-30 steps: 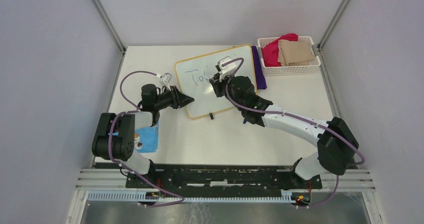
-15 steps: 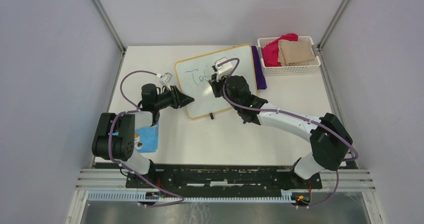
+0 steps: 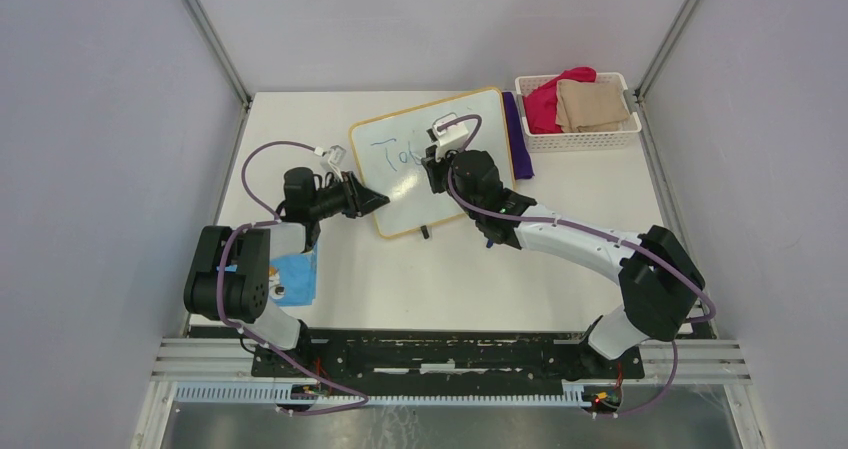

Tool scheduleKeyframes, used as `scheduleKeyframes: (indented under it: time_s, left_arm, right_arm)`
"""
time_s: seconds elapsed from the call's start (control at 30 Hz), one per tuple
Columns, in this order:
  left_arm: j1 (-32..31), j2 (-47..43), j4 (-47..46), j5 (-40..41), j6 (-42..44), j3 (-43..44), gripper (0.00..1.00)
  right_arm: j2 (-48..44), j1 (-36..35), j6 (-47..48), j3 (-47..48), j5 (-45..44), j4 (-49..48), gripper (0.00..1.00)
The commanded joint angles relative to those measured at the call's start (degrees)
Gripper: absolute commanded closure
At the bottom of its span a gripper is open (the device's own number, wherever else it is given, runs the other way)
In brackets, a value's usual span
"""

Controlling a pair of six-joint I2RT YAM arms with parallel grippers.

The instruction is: Write a sentence on the whiteboard

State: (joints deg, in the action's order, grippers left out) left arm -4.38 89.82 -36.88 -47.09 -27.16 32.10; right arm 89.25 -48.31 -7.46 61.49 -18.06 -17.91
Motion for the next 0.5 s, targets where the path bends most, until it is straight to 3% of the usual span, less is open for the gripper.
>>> scheduleKeyframes:
  time_s: [0.0, 0.47]
  left_arm:
    - [-0.4, -1.2, 0.1, 0.3, 3.6, 1.6, 0.66]
    - [-0.5, -1.1, 0.8, 0.5, 3.9, 1.7, 0.64]
  right_arm:
    - [-0.3, 0.8, -0.1, 1.0, -2.0, -0.6, 1.0]
    - [-3.4, 0.9, -0.6, -0.5, -0.6, -1.2, 1.0]
